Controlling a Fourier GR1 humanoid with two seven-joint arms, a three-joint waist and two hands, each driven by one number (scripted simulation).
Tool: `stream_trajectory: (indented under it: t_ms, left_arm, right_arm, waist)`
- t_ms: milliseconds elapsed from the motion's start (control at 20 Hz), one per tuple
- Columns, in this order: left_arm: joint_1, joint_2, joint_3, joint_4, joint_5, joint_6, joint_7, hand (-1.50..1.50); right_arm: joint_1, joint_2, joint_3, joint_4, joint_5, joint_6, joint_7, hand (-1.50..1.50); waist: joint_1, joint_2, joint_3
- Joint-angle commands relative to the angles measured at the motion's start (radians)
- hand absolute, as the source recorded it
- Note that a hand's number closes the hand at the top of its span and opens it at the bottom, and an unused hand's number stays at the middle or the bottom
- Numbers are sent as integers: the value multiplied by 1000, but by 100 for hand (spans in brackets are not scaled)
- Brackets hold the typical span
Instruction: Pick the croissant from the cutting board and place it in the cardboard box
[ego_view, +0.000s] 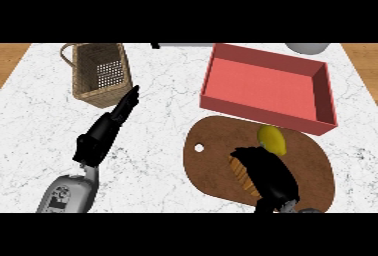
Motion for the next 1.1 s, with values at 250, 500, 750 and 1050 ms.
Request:
stream_trajectory:
  t_ms: [250, 500, 750, 1050]
  left_arm:
    - [66, -40, -39, -69, -60, 24, 8, 0]
    - [15, -23, 0, -25, -16, -10, 25, 0]
    - [12, -27, 12, 28, -22, -12, -30, 0]
    - [31, 6, 36, -39, 2, -43, 17, 0]
  right_arm:
    - [14, 31, -3, -2, 91, -52, -19, 150]
    - [-188, 236, -98, 150, 123, -21, 227, 150]
    - [-246, 251, -19, 198, 236, -198, 308, 150]
    - [-239, 245, 21, -96, 315, -77, 402, 150]
  waist:
    - [0, 9, 7]
    - [5, 11, 7]
    - [4, 10, 7]
    - [-4, 5, 7]
